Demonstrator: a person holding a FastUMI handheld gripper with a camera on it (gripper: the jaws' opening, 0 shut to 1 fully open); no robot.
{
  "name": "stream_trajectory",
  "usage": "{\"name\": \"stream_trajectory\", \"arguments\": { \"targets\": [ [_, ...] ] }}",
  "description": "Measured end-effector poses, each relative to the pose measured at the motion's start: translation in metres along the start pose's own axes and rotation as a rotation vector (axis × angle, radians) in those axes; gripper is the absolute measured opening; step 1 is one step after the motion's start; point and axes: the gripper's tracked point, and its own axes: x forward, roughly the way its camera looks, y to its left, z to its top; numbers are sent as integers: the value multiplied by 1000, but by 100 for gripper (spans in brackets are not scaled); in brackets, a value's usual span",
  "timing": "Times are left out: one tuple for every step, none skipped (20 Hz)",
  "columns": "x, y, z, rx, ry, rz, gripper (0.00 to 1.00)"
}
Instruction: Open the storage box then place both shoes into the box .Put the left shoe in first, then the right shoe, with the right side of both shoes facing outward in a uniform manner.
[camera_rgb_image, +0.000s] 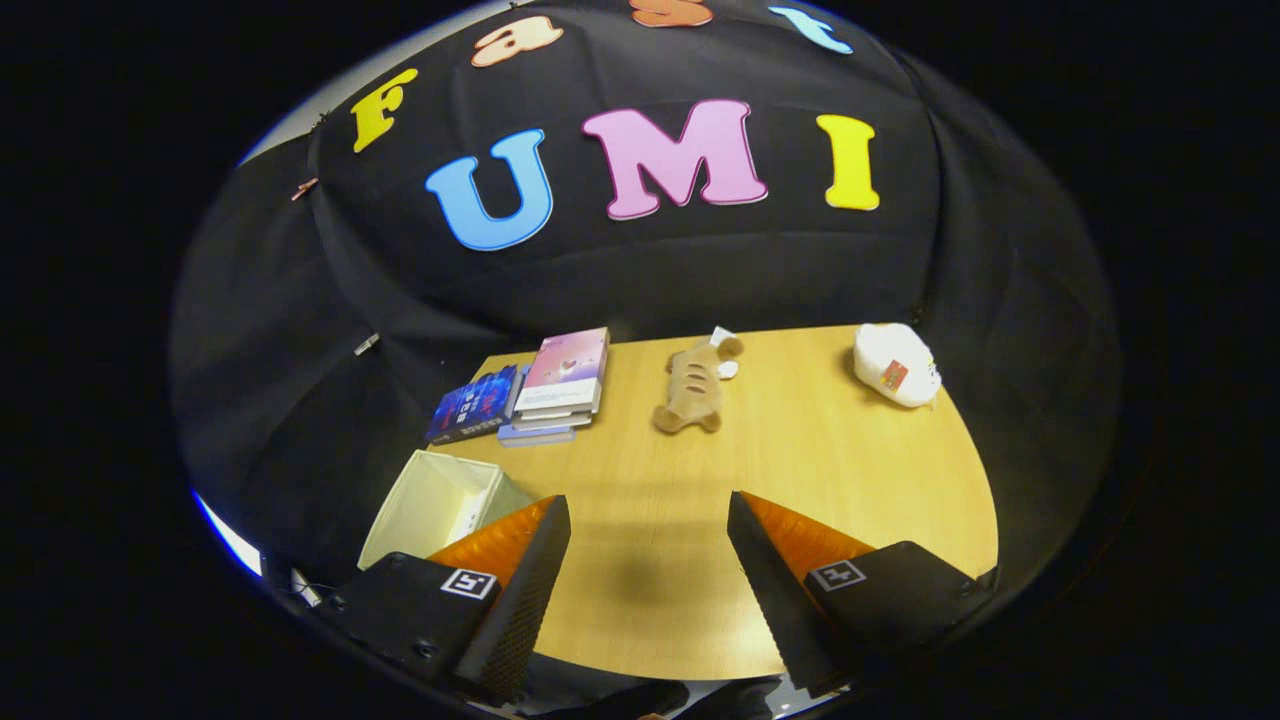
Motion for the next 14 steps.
{"name": "stream_trajectory", "arguments": {
  "targets": [
    [0, -14, 7, -12, -43, -13, 97],
    [-6, -19, 16, -29, -86, -23, 98],
    [-13, -23, 24, -47, -131, -35, 98],
    [-21, -28, 31, -68, -177, -45, 98],
    [-29, -32, 38, -88, -219, -57, 98],
    [-39, -36, 44, -100, -256, -71, 97],
    [-49, -40, 49, -101, -288, -82, 98],
    [-59, -41, 55, -99, -316, -84, 98],
    [-69, -45, 61, -103, -348, -92, 98],
    [-80, -52, 69, -115, -386, -105, 98],
    [-89, -59, 76, -124, -421, -115, 98],
    [-98, -63, 80, -130, -454, -119, 98],
    [-106, -68, 85, -135, -485, -124, 98],
    [-114, -75, 88, -143, -516, -130, 98]
  ]
}}
